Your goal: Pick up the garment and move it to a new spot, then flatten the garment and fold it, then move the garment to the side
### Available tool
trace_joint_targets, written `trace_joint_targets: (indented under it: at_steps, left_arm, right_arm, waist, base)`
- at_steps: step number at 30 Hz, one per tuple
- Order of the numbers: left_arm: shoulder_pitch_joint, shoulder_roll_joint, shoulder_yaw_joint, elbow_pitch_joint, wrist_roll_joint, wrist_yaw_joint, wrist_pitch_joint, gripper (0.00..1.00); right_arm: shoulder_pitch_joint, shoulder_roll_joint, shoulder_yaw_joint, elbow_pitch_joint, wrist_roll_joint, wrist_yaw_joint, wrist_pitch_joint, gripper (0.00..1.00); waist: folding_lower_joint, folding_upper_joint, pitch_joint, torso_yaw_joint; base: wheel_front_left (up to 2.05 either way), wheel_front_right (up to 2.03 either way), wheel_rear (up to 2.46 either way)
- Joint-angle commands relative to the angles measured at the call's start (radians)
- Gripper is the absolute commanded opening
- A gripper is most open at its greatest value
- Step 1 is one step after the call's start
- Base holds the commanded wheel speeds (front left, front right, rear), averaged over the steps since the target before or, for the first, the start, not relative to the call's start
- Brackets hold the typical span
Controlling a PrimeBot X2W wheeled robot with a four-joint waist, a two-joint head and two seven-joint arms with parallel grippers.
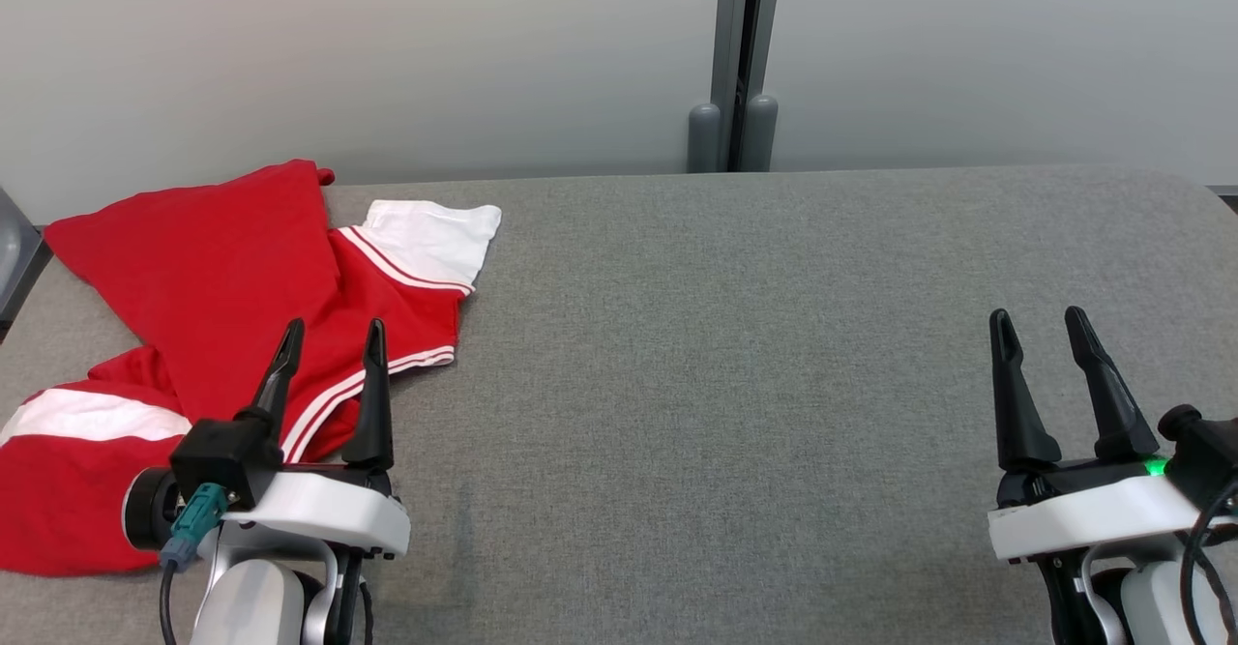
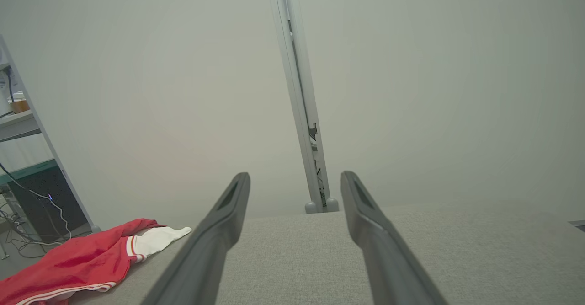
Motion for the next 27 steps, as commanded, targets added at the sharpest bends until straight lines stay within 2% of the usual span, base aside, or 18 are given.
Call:
trace_joint_targets:
  at_steps: [1, 11, 27]
  left_arm:
    - [0.009, 0.005, -0.003, -0.004, 0.02, 0.005, -0.01, 1.0]
    - [0.006, 0.006, -0.018, -0.002, 0.082, 0.009, -0.035, 1.0]
    - [-0.006, 0.006, -0.016, 0.0, 0.063, 0.013, -0.033, 1.0]
  right_arm:
    - [0.003, -0.007, -0.001, -0.005, -0.02, 0.005, -0.011, 1.0]
    - [-0.002, -0.013, -0.003, -0.005, -0.08, 0.005, -0.02, 1.0]
    - [-0.009, -0.018, 0.007, -0.016, -0.067, 0.005, -0.02, 1.0]
  waist:
    - [0.0, 0.0, -0.001, 0.001]
    - [0.0, 0.0, 0.0, 0.005]
    - [0.0, 0.0, 0.013, 0.009]
  base:
    - [0.0, 0.0, 0.0]
    - [0.0, 0.0, 0.0]
    - [0.0, 0.0, 0.0]
